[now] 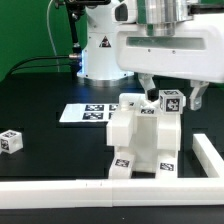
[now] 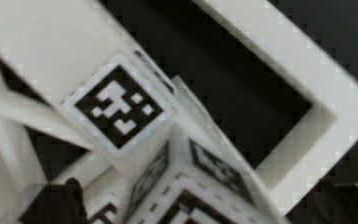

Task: Assemble chair

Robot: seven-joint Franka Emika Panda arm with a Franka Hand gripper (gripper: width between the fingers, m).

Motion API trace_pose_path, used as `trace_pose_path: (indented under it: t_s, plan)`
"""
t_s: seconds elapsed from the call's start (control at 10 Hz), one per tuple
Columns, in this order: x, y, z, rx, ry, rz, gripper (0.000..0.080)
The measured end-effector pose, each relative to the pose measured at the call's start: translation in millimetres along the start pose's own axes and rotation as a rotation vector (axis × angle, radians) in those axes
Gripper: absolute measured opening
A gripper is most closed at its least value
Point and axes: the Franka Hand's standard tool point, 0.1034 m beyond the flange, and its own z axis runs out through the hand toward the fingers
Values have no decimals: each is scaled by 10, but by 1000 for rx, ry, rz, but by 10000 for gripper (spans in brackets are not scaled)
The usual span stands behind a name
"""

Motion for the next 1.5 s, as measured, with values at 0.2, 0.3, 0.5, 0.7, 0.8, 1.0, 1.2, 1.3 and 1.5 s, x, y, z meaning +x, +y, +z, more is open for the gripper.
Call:
trace_pose_path:
  t_s: [0.2, 0.3, 0.5, 0.7, 0.8, 1.0, 1.2, 1.3, 1.5]
  plan:
    - [9, 6, -1, 0, 1, -154, 648]
    - [6, 3, -2, -1, 1, -244, 649]
    - [-3, -7, -17, -21, 12, -661, 649]
    - [6, 3, -11, -22, 12, -611, 523]
    - [11, 7, -11, -23, 13, -615, 387]
    - [9, 7, -8, -22, 14, -453, 280]
    - [9, 4, -3, -21, 16, -301, 280]
    - [8, -7, -2, -18, 22, -173, 280]
    - [12, -4, -4, -8, 17, 42, 280]
